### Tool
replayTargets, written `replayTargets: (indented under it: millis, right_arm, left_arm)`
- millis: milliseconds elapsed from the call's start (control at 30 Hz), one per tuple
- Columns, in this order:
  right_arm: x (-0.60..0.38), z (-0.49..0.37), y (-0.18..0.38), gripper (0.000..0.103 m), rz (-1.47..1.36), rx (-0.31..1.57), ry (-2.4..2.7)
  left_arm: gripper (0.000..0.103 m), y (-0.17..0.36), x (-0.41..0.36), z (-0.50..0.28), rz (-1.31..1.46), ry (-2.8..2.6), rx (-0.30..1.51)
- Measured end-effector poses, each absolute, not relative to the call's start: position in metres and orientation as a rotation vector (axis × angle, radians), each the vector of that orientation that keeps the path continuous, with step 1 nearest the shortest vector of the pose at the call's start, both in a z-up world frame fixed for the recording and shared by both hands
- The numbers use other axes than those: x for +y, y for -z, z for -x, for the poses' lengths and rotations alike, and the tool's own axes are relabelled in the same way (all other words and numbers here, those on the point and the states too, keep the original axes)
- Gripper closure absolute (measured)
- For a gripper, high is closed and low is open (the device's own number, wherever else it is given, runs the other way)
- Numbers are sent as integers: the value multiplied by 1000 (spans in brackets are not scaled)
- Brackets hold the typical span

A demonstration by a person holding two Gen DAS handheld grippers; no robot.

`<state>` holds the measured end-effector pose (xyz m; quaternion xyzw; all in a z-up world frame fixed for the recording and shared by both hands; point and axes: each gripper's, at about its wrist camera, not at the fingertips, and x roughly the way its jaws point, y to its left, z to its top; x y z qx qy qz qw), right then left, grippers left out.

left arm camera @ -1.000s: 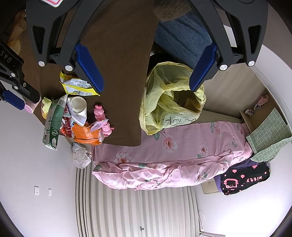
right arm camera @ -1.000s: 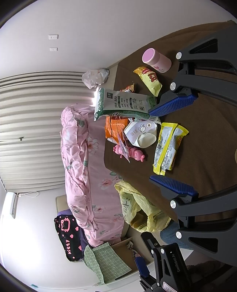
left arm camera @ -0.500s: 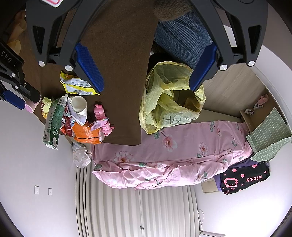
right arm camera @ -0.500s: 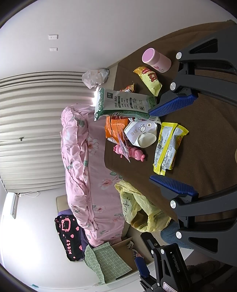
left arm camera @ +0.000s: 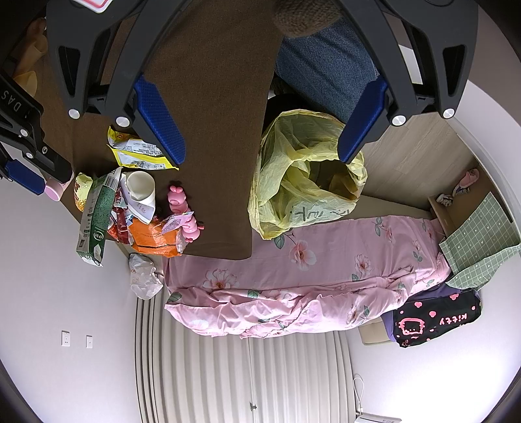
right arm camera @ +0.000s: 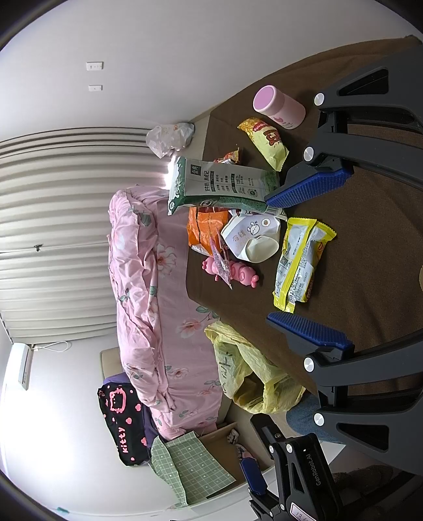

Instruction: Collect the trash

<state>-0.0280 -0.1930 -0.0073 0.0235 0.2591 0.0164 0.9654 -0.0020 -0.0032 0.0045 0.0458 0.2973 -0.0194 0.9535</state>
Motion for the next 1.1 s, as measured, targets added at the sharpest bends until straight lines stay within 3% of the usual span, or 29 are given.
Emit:
replayTargets:
  millis: [1100]
  right_arm:
    - [-193,29,6,40,-47,528,-32]
  left_arm:
    - [13,-7,-1,-3,-74,46,611]
